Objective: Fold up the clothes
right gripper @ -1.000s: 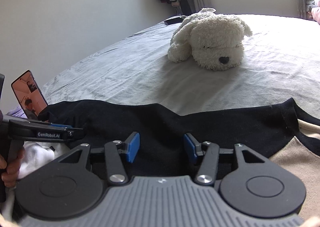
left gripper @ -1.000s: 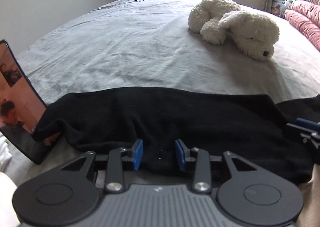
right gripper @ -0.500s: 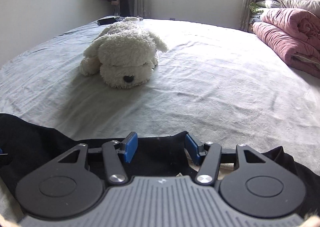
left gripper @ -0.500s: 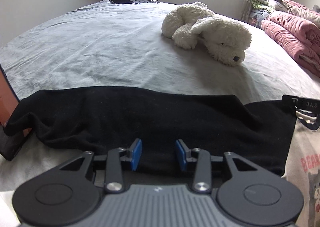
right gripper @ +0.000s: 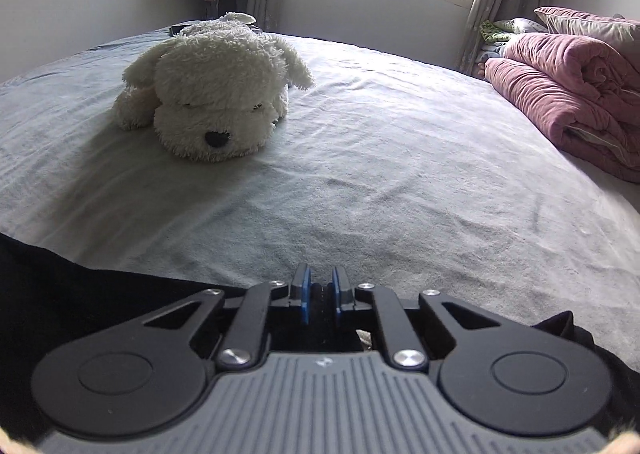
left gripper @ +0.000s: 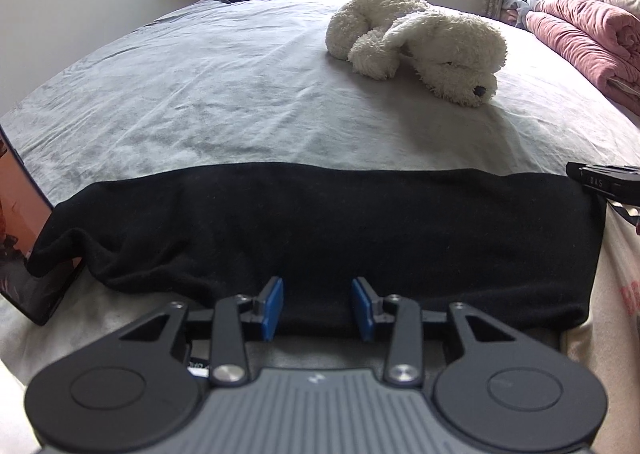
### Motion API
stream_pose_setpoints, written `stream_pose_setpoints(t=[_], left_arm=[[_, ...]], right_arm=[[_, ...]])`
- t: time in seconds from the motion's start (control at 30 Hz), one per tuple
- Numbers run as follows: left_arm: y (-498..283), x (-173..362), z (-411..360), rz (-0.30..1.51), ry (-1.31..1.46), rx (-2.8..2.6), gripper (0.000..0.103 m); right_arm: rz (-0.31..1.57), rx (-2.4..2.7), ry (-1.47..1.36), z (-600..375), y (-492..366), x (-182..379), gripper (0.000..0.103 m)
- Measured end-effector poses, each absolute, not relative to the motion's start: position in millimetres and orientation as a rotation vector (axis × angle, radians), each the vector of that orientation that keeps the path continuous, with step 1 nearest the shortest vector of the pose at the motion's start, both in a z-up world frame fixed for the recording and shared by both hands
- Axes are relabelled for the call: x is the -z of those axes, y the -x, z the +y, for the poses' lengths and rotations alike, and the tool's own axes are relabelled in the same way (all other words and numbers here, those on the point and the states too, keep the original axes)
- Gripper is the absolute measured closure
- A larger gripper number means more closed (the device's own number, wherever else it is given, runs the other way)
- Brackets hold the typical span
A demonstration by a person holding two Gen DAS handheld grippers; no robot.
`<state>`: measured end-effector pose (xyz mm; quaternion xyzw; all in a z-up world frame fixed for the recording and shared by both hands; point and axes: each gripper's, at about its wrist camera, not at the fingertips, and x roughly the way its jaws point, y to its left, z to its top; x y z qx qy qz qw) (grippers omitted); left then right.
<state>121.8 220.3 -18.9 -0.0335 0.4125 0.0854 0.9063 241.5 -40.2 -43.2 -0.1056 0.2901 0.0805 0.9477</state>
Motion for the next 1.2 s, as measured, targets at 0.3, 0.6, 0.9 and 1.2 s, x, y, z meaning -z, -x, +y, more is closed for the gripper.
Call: stream_pose_setpoints(t=[0.3,0.6,0.9,1.2], left_arm=[[-106.6,3.3,220.9,0.765,0.158,-0.161,0.047],[-72.4,-8.2,184.7,0.676,0.168,0.030,0.042],[-26.6,-14.4,152.2,0.732,0.172,0.155,0.042],[37.2,-29.1,139.0,0.777,0.204,0.170,0.040]], right_arm=[[0.594,-0.221,0.042,-81.7,-192.4,18.3,0.049],[0.627,-0.206,-0.058,-129.7,-111.0,14.0,0.046],[0.629,-0.204,-0.218,-180.7,-23.5,1.7,0.045],[0.628,-0.150,-0.324,-232.7,51.9,-8.7,0.045]])
